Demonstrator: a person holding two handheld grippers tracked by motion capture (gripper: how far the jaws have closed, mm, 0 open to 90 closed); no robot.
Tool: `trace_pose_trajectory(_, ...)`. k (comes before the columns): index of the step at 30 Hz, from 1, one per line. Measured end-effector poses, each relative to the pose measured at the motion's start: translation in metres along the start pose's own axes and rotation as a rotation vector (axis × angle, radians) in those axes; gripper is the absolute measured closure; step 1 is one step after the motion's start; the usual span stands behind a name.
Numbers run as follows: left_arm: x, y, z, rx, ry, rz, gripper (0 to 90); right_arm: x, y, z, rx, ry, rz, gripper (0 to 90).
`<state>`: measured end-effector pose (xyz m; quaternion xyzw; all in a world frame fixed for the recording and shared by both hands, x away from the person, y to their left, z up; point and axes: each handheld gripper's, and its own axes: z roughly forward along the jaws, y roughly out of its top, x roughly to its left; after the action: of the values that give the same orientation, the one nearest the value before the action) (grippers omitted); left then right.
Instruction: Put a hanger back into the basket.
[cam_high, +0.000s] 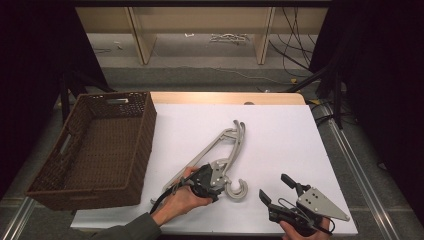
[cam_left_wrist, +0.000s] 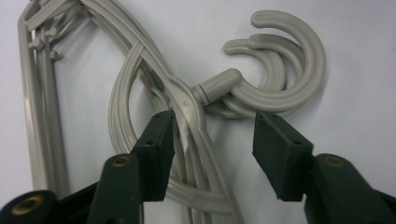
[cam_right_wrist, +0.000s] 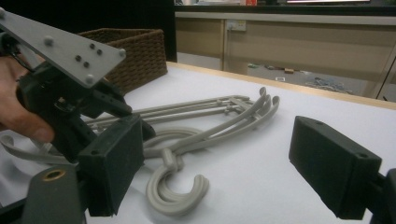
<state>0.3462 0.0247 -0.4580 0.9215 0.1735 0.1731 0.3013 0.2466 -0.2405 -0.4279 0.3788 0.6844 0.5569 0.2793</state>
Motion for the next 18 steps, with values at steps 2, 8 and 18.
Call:
trace_pose_trajectory(2,0.002,0.002,0.002,0.024,-0.001,0.011,54.2,0.0,0.0,0.0,-0.004,-0.002,0.002,18.9)
trace_pose_trajectory(8,0.007,0.003,0.01,0.061,0.003,-0.01,58.9,0.001,0.0,0.0,0.003,0.012,0.013,19.0)
trace_pose_trajectory(18,0.017,0.005,0.021,0.1,-0.035,-0.045,71.3,0.0,0.0,0.0,0.004,0.006,0.009,19.6)
